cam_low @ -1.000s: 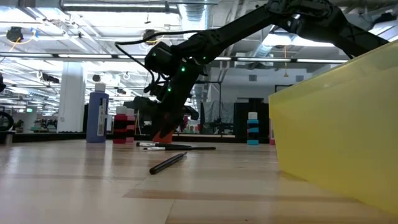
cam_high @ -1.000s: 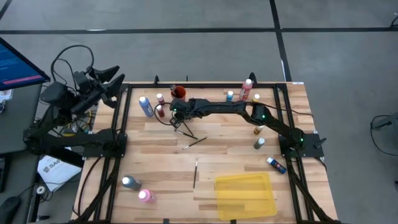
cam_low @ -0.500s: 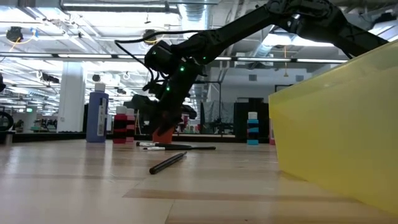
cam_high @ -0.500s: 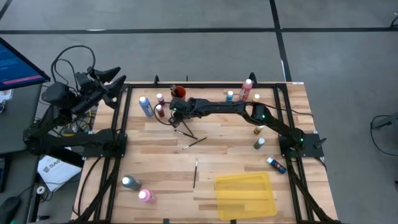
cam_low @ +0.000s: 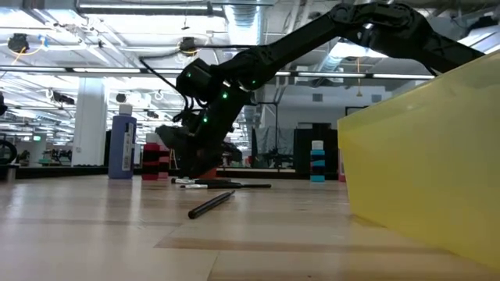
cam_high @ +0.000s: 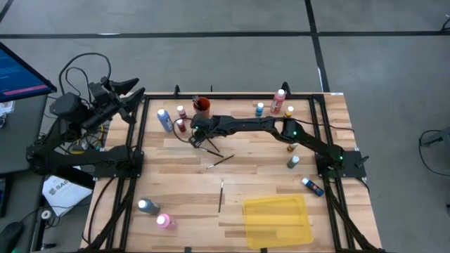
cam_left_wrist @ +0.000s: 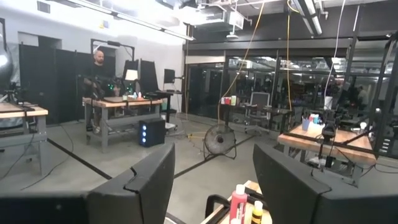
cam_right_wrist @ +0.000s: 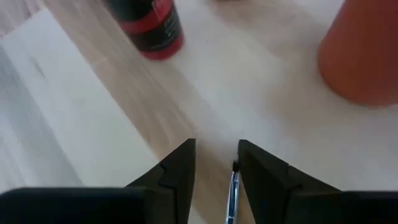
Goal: Pick & Place Paint Supplies
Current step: Put the black paint brush into the orange cup
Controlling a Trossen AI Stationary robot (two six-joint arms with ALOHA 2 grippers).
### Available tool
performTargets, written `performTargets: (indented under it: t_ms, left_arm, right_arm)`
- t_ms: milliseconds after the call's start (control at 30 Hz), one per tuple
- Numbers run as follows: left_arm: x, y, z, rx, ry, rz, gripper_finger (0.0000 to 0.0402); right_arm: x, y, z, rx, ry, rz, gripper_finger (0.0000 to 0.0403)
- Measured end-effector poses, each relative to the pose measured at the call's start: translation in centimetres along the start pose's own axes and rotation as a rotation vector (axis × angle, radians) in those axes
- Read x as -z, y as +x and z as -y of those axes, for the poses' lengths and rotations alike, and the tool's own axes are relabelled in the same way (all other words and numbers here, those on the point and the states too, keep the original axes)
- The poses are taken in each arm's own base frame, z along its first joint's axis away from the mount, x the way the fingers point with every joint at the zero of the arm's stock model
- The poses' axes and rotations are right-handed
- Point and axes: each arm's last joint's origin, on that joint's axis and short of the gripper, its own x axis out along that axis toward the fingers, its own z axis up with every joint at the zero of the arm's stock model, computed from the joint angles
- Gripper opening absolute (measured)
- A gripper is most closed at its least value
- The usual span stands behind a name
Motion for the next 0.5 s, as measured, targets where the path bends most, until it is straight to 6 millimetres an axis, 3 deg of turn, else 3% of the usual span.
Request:
performTargets:
  t_ms: [267,500]
  left_arm:
    - [0.02,0.0,0.0,0.0,0.001,-0.002,0.0211]
    - [0.07,0.0,0.0,0.0,0.009,-0.007,0.0211]
  right_arm:
    - [0.01,0.09,0.88,0.02,0.024,-0.042,0.0104]
    - [0.35,0.07,1.05,0.049,-0.006,-0.07,0.0014]
